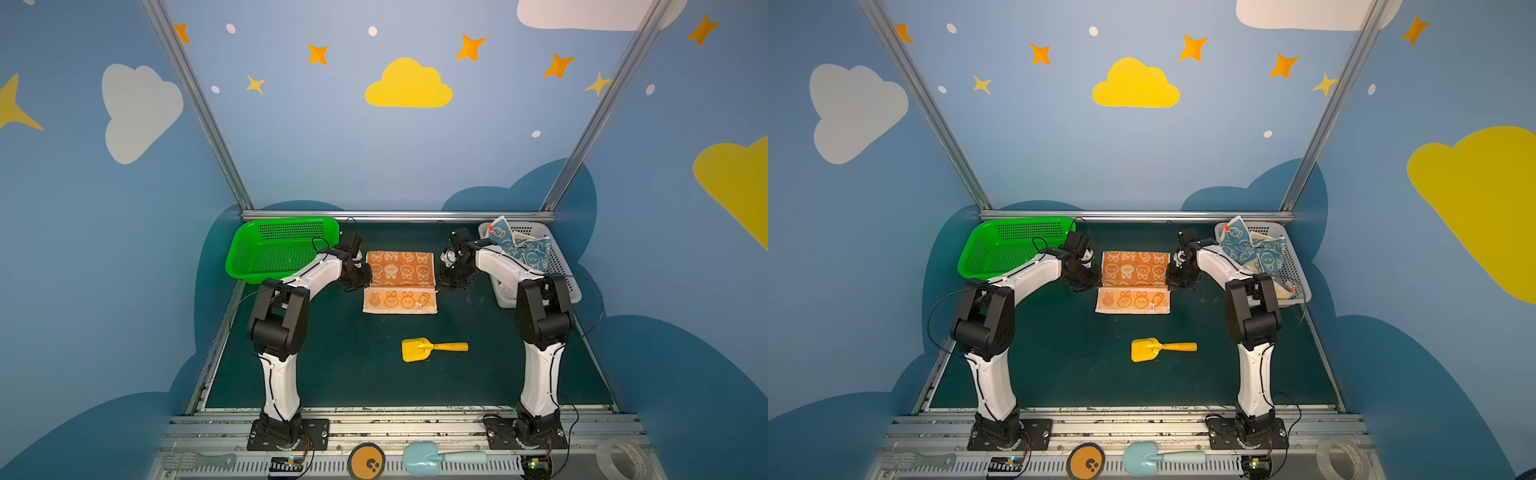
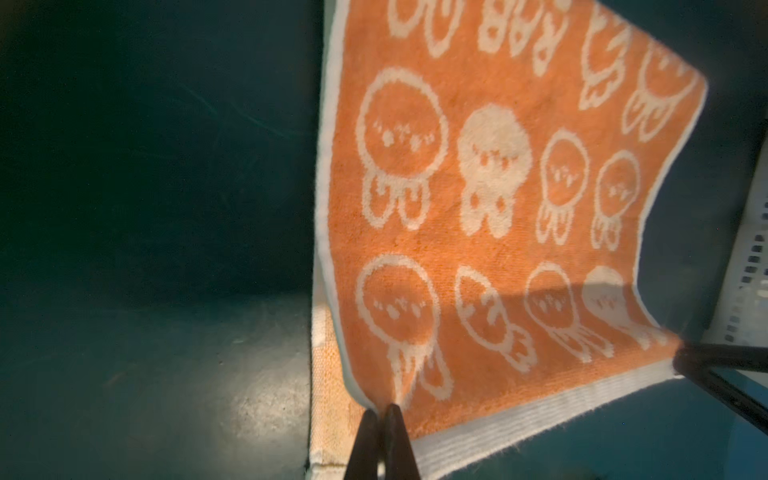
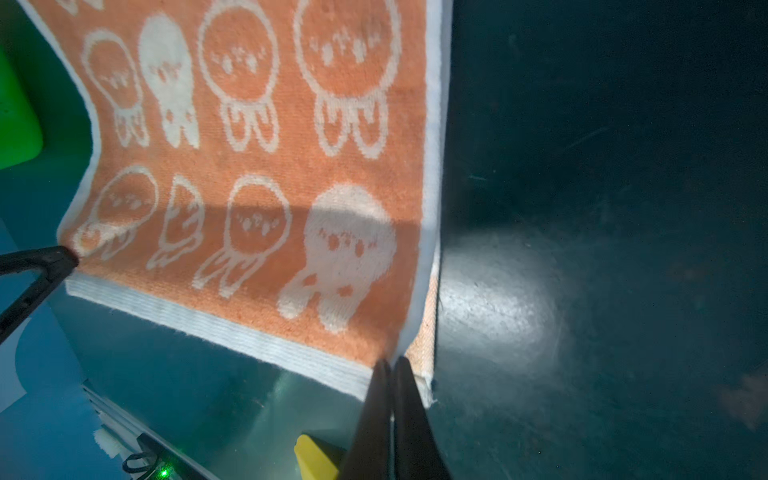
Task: Fold and stack the towels
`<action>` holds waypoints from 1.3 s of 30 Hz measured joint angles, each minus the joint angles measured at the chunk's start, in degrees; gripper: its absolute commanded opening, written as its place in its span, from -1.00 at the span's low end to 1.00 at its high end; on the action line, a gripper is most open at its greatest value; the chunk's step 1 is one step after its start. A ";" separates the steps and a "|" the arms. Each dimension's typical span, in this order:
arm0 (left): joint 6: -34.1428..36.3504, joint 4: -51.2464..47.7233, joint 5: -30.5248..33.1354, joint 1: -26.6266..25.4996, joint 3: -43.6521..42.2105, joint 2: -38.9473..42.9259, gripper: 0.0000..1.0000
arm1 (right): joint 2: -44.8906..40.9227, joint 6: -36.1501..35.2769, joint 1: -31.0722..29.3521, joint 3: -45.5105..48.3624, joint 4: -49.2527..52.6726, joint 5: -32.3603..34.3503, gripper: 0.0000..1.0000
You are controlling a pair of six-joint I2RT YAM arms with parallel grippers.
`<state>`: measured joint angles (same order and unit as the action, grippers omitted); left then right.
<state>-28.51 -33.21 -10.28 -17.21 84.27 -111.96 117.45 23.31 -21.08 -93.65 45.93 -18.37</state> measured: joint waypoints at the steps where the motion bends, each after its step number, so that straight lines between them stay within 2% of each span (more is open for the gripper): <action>1: 0.00 -0.04 0.02 0.00 -0.31 0.87 -0.94 | -0.98 0.00 0.00 0.46 0.07 0.07 -1.00; 7: -0.28 1.73 -0.24 -0.02 -6.82 5.66 -0.94 | -4.83 0.28 -1.18 5.84 -1.09 0.11 -1.00; 12: -0.87 4.39 -1.42 -0.39 -13.44 5.79 -0.94 | -4.74 0.87 -2.32 11.96 -2.89 -0.26 -1.00; 16: -1.44 5.90 -1.95 -0.96 -16.15 4.96 -0.94 | -3.52 1.11 -2.67 13.22 -3.85 -0.20 -1.00; 33: -1.22 7.23 -1.46 -2.12 -16.52 3.98 -0.94 | -1.09 1.40 -2.64 13.25 -5.31 0.35 -1.00; 39: -0.09 4.04 -0.11 -2.34 -12.90 4.70 -0.94 | -1.42 1.38 -2.64 13.07 -5.03 0.39 -1.00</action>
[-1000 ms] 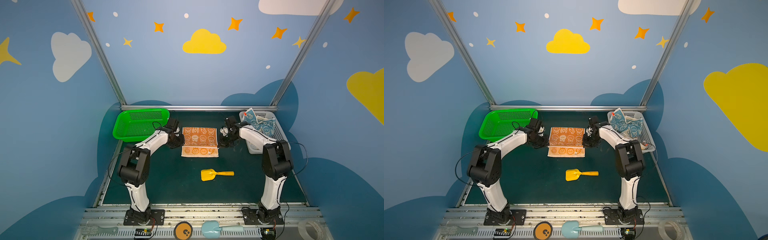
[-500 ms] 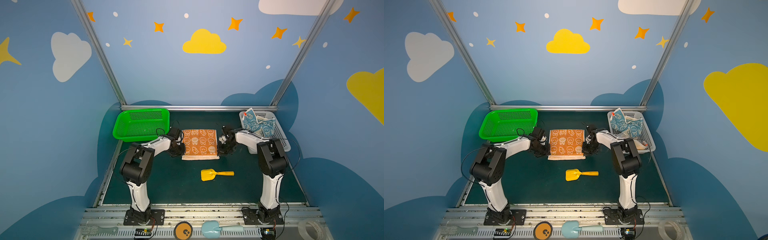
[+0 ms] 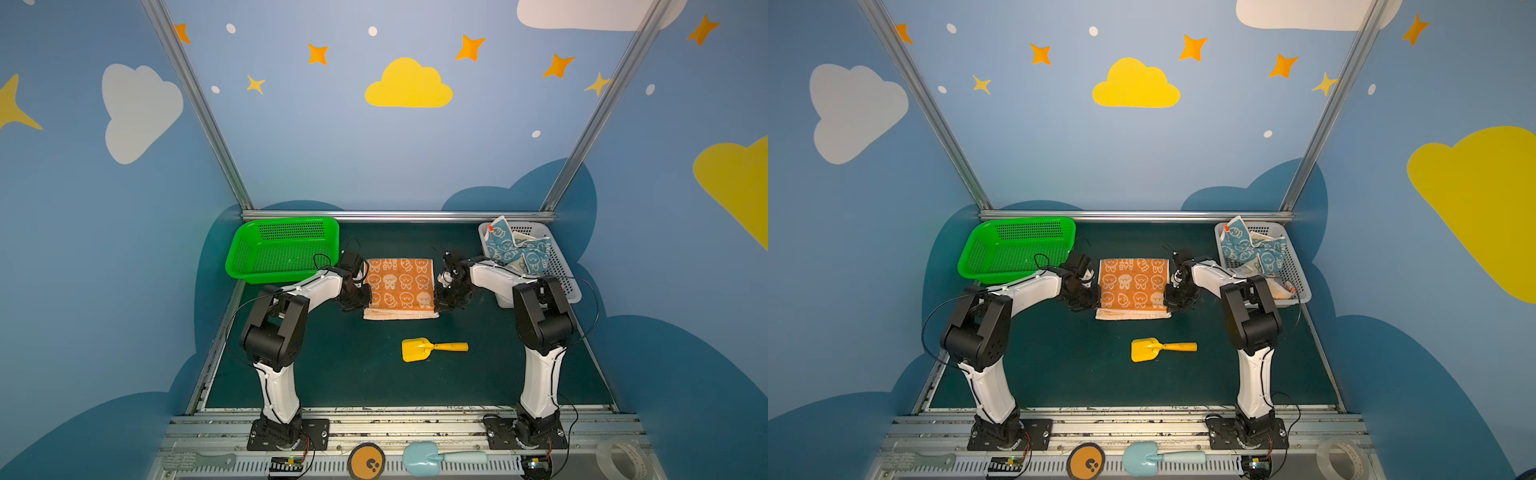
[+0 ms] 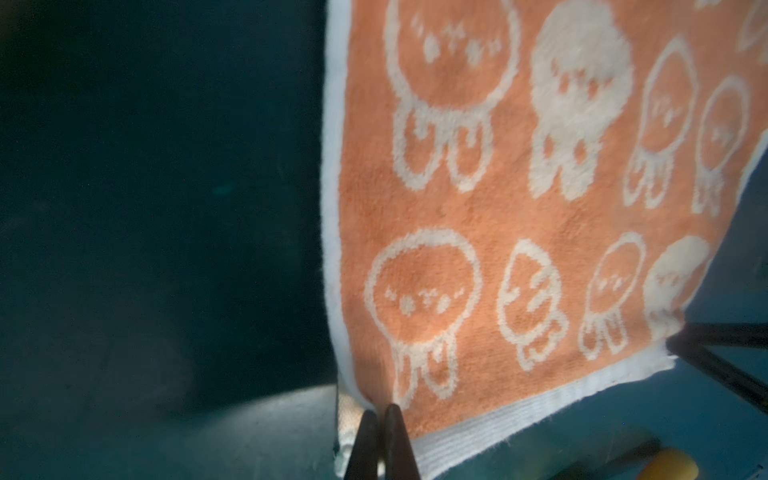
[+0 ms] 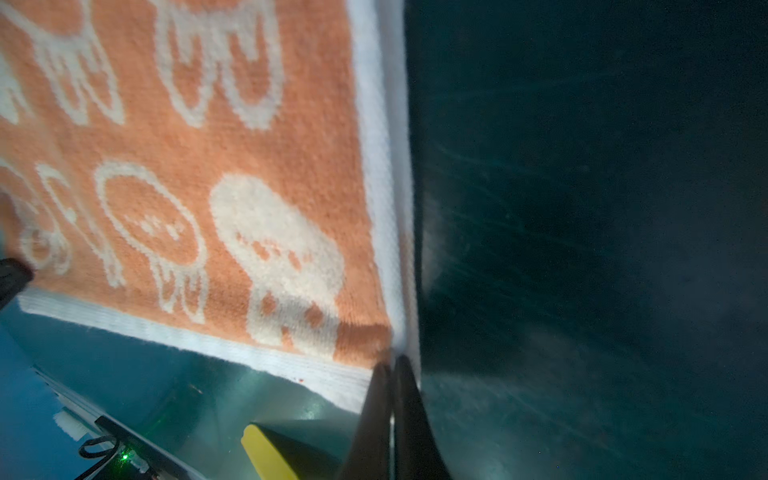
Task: Fold and stack the towels
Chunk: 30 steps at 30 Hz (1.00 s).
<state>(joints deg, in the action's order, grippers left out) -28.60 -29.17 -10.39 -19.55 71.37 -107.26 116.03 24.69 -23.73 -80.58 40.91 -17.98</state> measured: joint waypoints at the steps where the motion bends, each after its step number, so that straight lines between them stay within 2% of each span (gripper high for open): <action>1: 0.11 -0.20 0.17 -0.02 0.37 0.70 -0.94 | -0.37 0.00 0.00 0.00 0.15 0.02 -1.00; 9: 0.11 -0.39 1.42 -1.25 -1.51 6.43 -0.94 | -5.18 -0.04 -0.02 -0.07 0.81 0.42 -1.00; 15: -0.13 0.72 1.01 -2.16 -6.05 4.17 -0.94 | -4.74 0.02 -0.37 2.84 -0.15 0.37 -1.00; 25: -0.11 1.86 0.96 -2.91 -6.67 1.92 -0.94 | -2.40 0.20 -0.66 3.69 -0.70 0.68 -1.00; 27: -0.09 1.81 0.98 -2.99 -6.67 1.92 -0.86 | -2.08 0.20 -0.66 3.65 -0.72 0.59 -0.98; 30: 0.07 1.81 0.92 -3.04 -6.67 1.92 -0.66 | -2.08 0.24 -0.66 3.65 -0.72 0.57 -0.81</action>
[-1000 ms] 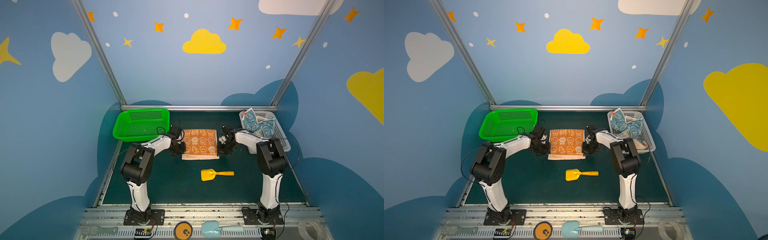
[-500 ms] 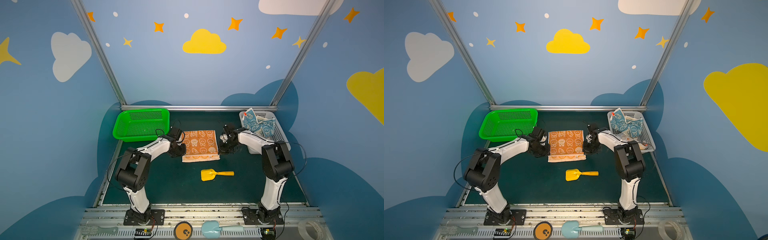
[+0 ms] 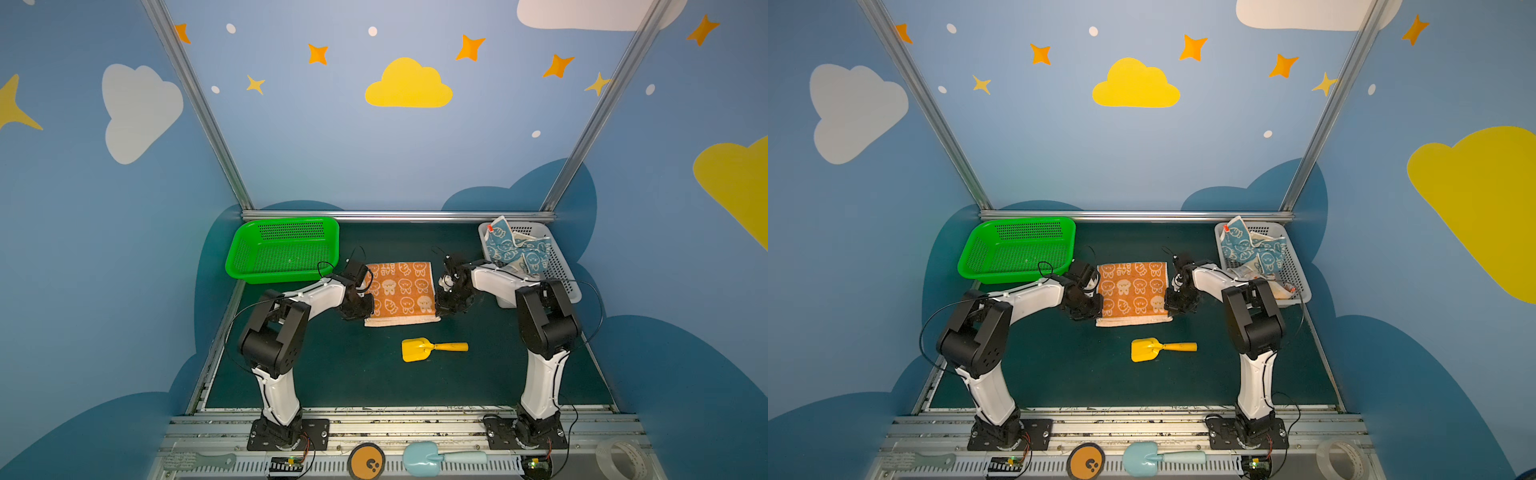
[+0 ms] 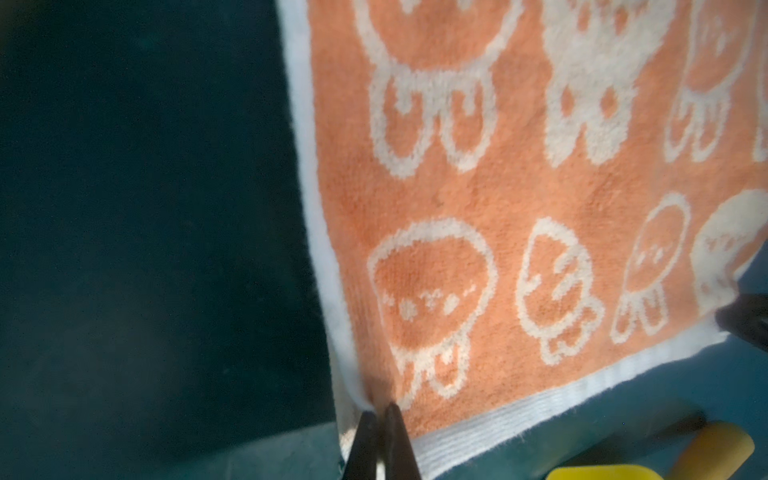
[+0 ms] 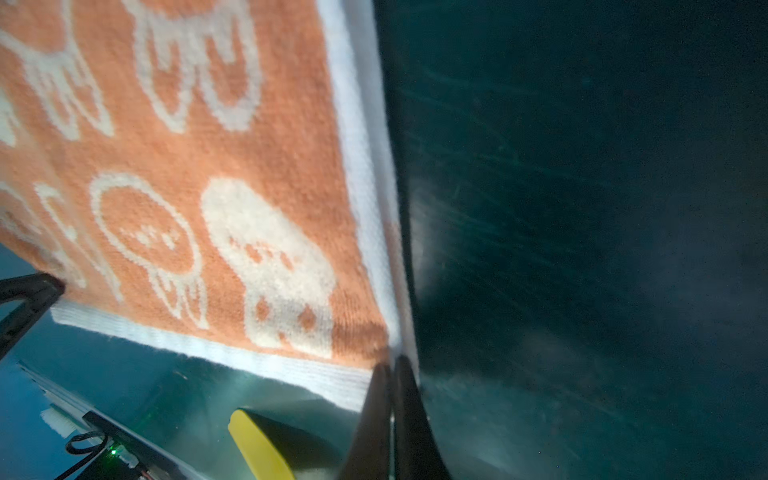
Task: Fold and stack the towels
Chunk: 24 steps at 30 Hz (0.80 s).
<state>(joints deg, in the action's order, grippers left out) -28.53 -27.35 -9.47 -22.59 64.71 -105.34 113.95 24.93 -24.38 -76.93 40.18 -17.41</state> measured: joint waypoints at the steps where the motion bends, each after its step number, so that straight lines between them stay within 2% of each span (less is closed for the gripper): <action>1: 0.04 -0.02 -0.13 0.00 0.00 0.00 -0.53 | 0.00 0.07 0.00 -0.04 0.02 0.02 -0.74; 3: 0.07 0.02 -0.46 -0.04 0.00 0.04 -0.29 | 0.00 0.02 0.00 -0.24 0.07 -0.07 -0.48; 6: 0.31 -0.02 -1.40 -0.11 0.00 0.70 0.21 | -0.02 -0.11 -0.11 -0.92 0.07 -0.20 -0.20; 9: 0.52 -0.11 -2.01 -0.44 0.02 3.04 0.49 | -0.20 -0.02 -0.22 -1.03 0.20 -0.11 0.05; 13: 0.48 -0.11 -3.63 -0.81 0.66 8.37 0.99 | -1.55 -0.09 -0.37 -1.03 0.81 0.02 0.37; 18: -1.40 2.10 -5.38 -1.01 4.00 11.82 0.99 | -5.68 0.44 -0.52 -2.08 0.35 -2.19 0.62; 24: -6.14 6.64 -9.05 -0.94 6.45 6.56 0.99 | -5.90 2.01 -1.14 -3.48 -4.07 -7.96 0.67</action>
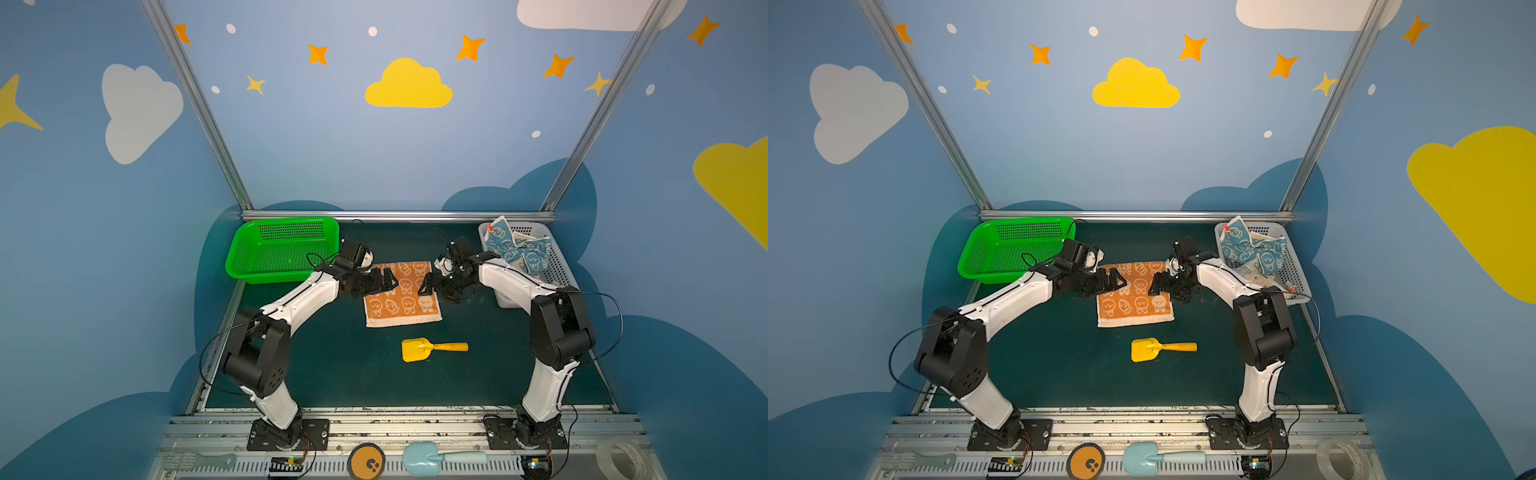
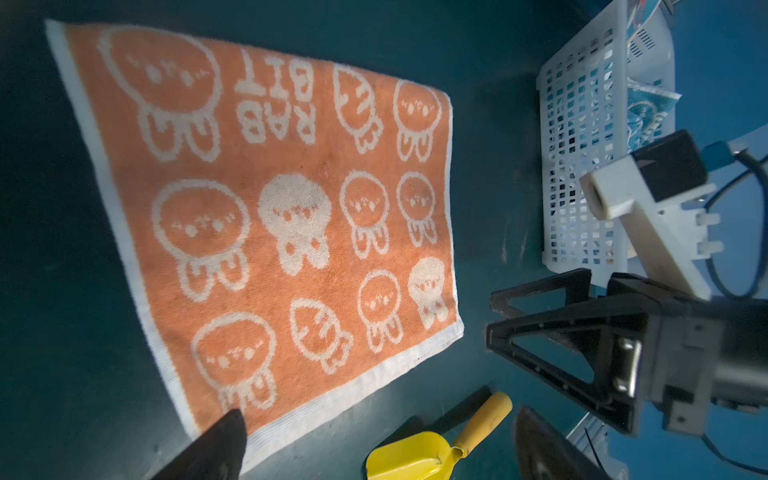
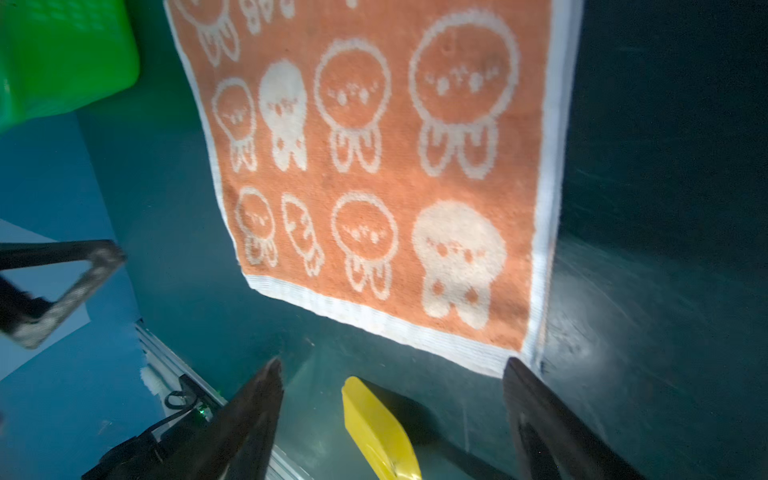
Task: Fold and stack the towels
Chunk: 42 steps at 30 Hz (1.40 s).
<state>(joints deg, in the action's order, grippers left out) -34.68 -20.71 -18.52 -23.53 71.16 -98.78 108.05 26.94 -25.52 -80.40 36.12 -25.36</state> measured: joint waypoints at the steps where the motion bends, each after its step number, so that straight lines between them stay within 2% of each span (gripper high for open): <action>1: -0.92 0.52 -0.24 0.00 -0.02 -1.31 0.99 | 0.39 0.24 -0.17 0.00 -0.68 -0.83 0.68; 6: -3.45 1.16 -1.05 0.13 -0.13 -5.97 0.99 | 3.06 1.29 -0.74 0.59 -3.39 -3.28 0.69; 16: -3.45 2.21 -1.55 0.28 -1.05 -11.08 0.99 | 4.28 1.95 -0.63 5.92 -5.53 -3.32 0.72; 21: -2.12 2.38 -1.64 0.26 -1.07 -11.06 0.99 | 3.04 2.43 -0.66 7.45 -6.69 -2.91 0.74; 25: 0.11 1.07 -0.68 0.15 -0.76 -10.34 0.99 | 2.19 1.97 -0.74 6.38 -3.15 -1.29 0.78; 28: 2.16 -2.32 0.42 0.28 3.02 -9.86 0.99 | 2.10 1.27 -0.20 1.16 0.96 -0.81 0.79; 33: 2.91 -3.15 -0.70 2.75 13.31 -9.92 0.99 | 4.07 1.07 2.56 -15.17 4.70 -2.19 0.79; 37: 1.88 -2.78 -1.36 5.22 20.65 -12.39 0.99 | 10.47 1.38 4.70 -28.09 5.14 -4.48 0.79; 42: 0.76 -3.23 -1.88 6.73 29.16 -21.33 0.99 | 21.94 1.86 5.77 -39.04 5.99 -7.17 0.79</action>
<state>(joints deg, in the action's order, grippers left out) -33.91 -23.94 -20.40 -16.80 100.31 -120.11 129.99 28.80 -19.75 -119.44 42.11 -32.53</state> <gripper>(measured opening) 0.994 0.895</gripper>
